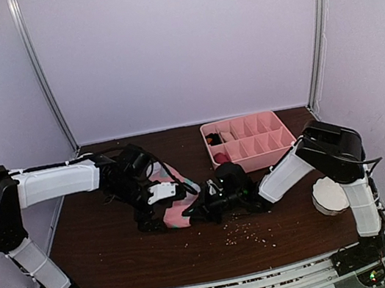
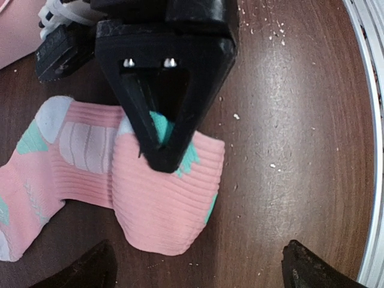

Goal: Roll the socks
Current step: Adjust the sock at the center of the board.

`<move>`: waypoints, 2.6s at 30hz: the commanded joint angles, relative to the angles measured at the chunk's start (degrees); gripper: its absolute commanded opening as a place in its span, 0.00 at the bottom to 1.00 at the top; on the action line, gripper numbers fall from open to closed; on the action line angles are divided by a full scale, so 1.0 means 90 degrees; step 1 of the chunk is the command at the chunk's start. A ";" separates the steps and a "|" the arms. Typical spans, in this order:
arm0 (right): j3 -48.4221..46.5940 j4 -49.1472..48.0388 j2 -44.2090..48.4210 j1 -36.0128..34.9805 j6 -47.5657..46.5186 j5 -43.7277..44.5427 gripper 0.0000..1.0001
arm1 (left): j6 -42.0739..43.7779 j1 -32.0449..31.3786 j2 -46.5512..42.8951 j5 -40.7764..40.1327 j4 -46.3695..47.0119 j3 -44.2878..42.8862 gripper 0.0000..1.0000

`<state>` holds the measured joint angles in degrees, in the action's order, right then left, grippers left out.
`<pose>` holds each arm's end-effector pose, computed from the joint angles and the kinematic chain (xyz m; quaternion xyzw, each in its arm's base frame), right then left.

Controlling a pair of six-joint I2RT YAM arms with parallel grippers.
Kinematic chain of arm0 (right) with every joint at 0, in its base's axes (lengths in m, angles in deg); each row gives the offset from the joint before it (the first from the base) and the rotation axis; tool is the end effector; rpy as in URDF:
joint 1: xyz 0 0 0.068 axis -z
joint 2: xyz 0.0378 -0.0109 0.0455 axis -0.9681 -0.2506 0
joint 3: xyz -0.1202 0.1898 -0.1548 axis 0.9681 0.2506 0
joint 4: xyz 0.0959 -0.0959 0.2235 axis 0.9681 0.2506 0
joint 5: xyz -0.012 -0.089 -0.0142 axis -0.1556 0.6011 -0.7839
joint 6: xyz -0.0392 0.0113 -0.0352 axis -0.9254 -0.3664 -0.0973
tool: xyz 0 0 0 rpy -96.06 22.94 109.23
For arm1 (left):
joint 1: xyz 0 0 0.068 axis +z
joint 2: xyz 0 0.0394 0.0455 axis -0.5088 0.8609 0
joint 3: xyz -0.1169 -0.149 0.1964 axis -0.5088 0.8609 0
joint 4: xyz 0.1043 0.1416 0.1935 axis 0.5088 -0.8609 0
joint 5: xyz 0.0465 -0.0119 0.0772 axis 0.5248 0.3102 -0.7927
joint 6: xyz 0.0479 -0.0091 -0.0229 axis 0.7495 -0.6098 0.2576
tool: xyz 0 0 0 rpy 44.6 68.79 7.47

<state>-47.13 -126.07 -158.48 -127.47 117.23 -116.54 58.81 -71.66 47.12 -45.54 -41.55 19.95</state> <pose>0.2437 0.3452 0.1044 -0.0898 -0.8095 -0.5768 0.0635 0.2336 -0.2192 0.2011 0.6478 0.7254 -0.1694 0.1594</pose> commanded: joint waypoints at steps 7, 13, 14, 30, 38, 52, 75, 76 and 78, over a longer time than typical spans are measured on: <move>0.0200 -0.0633 0.0127 -0.0022 0.0243 0.0060 0.00 | 0.0030 0.0037 0.1323 0.0117 -0.0214 -0.1351 0.76; 0.0694 -0.1296 0.0264 -0.0017 0.0339 0.0102 0.00 | 0.0021 0.0201 0.1599 0.0473 -0.0595 -0.1611 0.58; 0.0738 -0.1391 0.0275 -0.0015 0.0335 0.0102 0.00 | 0.0069 0.0214 0.1630 0.0611 -0.0729 -0.1661 0.55; 0.0769 -0.2438 0.0179 -0.0024 0.0230 -0.0116 0.00 | 0.0339 0.0413 0.2497 0.1774 -0.2301 -0.2534 0.31; 0.0832 -0.3003 0.0157 -0.0024 0.0218 -0.0210 0.07 | 0.0287 0.0556 0.2662 0.2238 -0.2652 -0.2972 0.17; 0.1264 -0.3684 0.0142 -0.0038 -0.0347 -0.0207 0.28 | 0.0141 0.0830 0.3263 0.3402 -0.3873 -0.4108 0.02; 0.1734 -0.3919 0.0630 -0.0088 -0.1248 0.0087 0.29 | -0.0193 0.0972 0.3556 0.3936 -0.4233 -0.4586 0.05; 0.1719 -0.3831 0.0639 -0.0084 -0.1248 0.0078 0.21 | -0.0211 0.0976 0.3561 0.3911 -0.4205 -0.4567 0.07; 0.1677 -0.3512 0.0641 -0.0087 -0.1226 -0.0032 0.03 | -0.0228 0.0974 0.3556 0.3849 -0.4171 -0.4533 0.13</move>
<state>-32.03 -159.91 -154.61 -127.91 106.82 -116.69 57.11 -63.25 78.66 -12.06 -79.17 -20.29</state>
